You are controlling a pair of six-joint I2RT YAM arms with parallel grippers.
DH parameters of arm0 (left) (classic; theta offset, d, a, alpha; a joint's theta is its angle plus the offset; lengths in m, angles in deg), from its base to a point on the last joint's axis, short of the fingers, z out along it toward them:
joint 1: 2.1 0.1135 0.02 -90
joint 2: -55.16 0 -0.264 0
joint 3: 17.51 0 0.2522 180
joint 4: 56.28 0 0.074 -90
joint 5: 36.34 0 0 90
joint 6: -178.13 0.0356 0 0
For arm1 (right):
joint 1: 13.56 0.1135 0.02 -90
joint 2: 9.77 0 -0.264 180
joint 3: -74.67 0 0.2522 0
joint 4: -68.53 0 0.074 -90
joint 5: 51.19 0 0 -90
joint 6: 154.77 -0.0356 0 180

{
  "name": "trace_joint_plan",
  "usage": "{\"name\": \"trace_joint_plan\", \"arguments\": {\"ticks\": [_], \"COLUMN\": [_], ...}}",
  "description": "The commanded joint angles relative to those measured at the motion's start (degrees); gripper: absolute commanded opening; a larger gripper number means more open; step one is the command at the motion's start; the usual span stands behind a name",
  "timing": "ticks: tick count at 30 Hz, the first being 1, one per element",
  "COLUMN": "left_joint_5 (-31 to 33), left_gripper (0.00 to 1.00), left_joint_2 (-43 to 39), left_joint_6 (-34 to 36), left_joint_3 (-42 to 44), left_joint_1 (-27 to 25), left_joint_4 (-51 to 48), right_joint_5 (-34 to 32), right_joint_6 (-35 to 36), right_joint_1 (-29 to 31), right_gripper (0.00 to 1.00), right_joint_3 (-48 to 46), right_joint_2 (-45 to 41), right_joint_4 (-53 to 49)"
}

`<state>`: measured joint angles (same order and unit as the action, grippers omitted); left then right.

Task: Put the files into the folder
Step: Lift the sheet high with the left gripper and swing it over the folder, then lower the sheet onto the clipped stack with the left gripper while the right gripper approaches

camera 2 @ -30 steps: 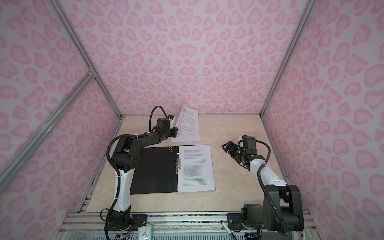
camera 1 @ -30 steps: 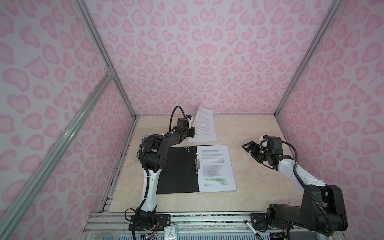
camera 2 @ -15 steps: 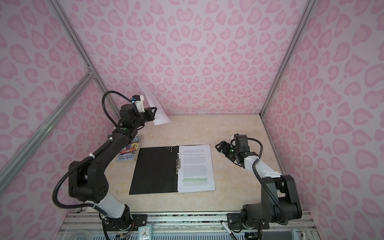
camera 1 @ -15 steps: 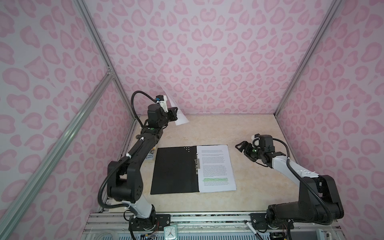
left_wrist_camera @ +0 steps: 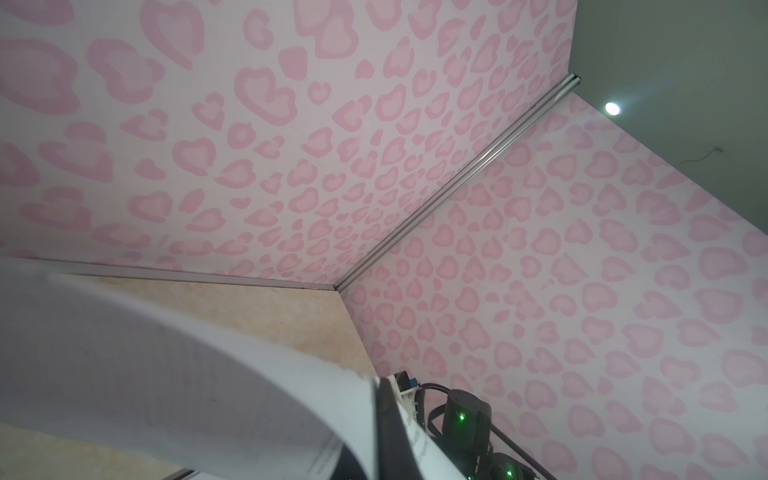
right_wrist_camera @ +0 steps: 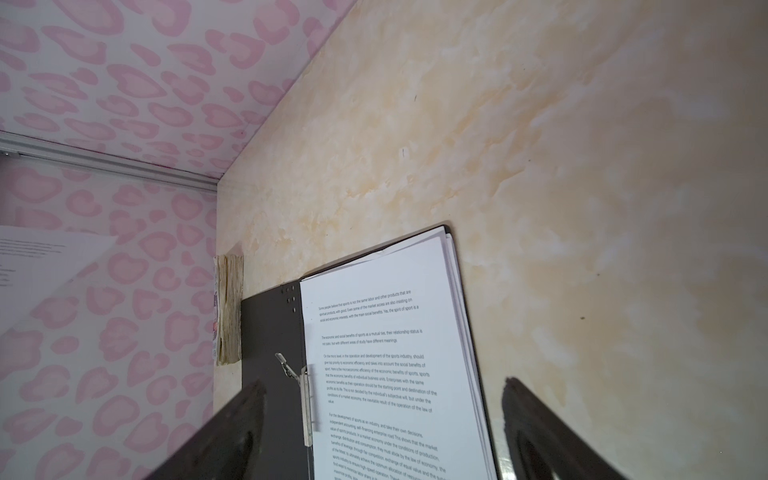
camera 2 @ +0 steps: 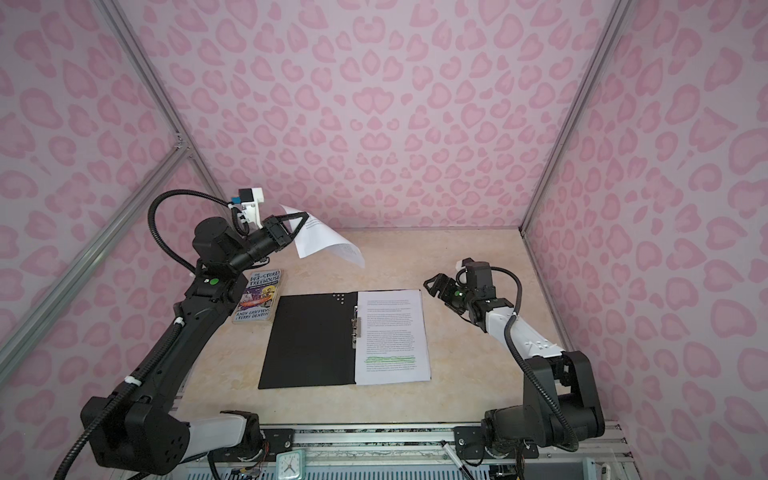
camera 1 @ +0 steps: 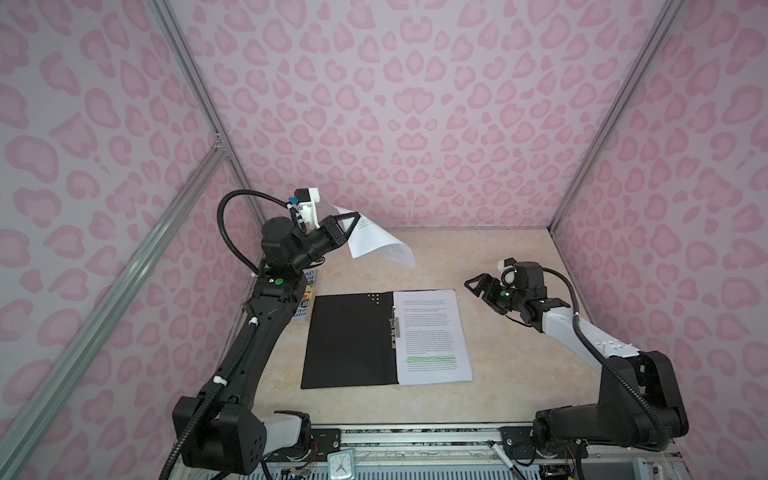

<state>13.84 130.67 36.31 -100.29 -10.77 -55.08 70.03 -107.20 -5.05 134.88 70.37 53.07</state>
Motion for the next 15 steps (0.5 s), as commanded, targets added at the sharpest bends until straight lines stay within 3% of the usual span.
{"name": "trace_joint_plan", "arguments": {"ticks": [1,7,15], "left_joint_5": [-6.02,-6.33,-7.58], "left_gripper": [0.04,0.04,0.03], "left_joint_2": [0.98,2.17,6.50], "left_joint_6": [-4.89,-5.87,-5.84], "left_joint_3": [0.26,0.83,-2.44], "left_joint_1": [-0.81,-6.89,-18.44], "left_joint_4": [4.50,5.56,5.24], "right_joint_5": [1.92,6.43,10.18], "right_joint_6": [0.11,-3.18,-10.02], "right_joint_1": [0.10,-1.32,-7.32], "right_gripper": [0.90,0.97,0.98], "right_joint_3": [0.27,0.12,-2.43], "right_joint_2": [-0.52,-0.43,1.37], "right_joint_4": [2.77,9.05,16.31]}}
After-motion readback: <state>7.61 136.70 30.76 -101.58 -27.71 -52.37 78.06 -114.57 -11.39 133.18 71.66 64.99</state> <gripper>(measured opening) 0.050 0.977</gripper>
